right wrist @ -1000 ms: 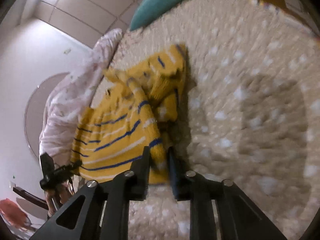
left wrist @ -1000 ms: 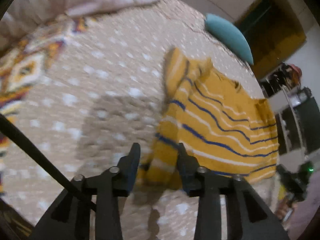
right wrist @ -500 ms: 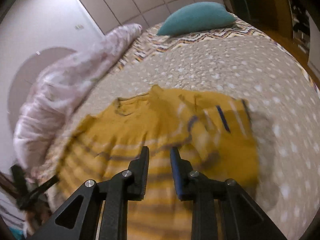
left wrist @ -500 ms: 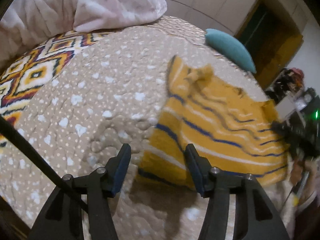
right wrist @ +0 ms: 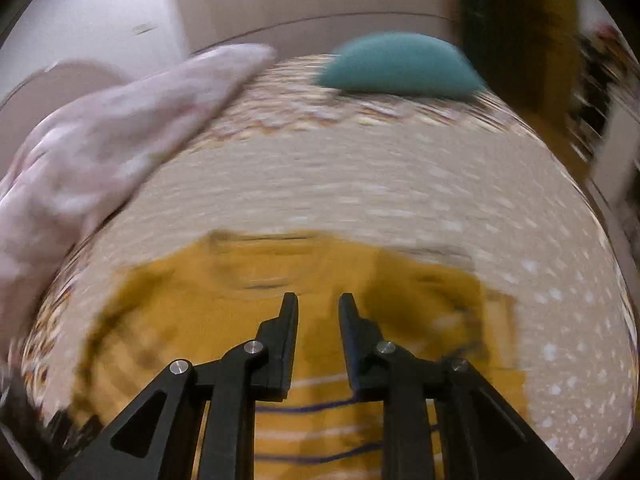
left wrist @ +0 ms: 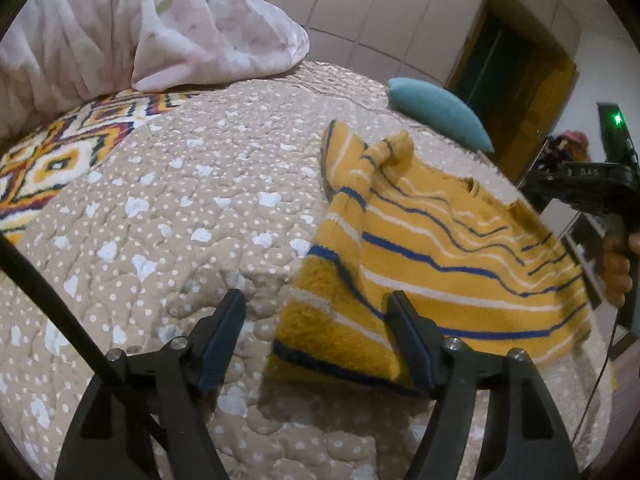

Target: Fold small clothes

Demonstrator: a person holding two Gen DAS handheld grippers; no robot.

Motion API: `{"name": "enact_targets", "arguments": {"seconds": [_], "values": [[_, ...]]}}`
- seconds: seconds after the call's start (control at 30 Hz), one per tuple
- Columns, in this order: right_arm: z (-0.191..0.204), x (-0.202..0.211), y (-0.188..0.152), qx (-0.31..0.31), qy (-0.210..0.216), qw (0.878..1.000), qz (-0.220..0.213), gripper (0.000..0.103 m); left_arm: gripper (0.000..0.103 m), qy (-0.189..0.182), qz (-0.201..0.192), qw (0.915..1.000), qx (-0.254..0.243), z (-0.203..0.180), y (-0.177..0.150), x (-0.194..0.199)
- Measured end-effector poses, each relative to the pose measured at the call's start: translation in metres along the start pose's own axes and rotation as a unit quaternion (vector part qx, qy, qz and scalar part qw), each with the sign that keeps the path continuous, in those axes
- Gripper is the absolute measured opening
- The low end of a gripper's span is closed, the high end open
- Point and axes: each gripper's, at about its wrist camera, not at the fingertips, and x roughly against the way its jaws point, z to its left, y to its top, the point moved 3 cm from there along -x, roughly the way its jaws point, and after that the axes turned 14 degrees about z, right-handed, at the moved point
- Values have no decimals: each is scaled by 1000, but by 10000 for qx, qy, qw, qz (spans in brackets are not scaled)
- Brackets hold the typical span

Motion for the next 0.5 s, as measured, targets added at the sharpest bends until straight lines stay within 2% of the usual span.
{"name": "enact_targets", "arguments": {"seconds": [0.13,0.27,0.33,0.43,0.5], "values": [[87,-20,-7,1006,289,9938,362,23,72,-289,-165,9994,113,6,-4,6],[166,-64,-16,1713,268,9821,734,23,72,-411,-273,9987,118,7,-7,9],[202,-97,-9,1923,124,9764,973,23,72,-452,-315,9984,123,7,-8,10],[226,-130,3,2019,-285,9728,1099,23,72,-557,-366,9977,135,8,-10,12],[235,-143,10,1950,-427,9742,1055,30,72,-630,-364,9973,125,9,-11,17]]}}
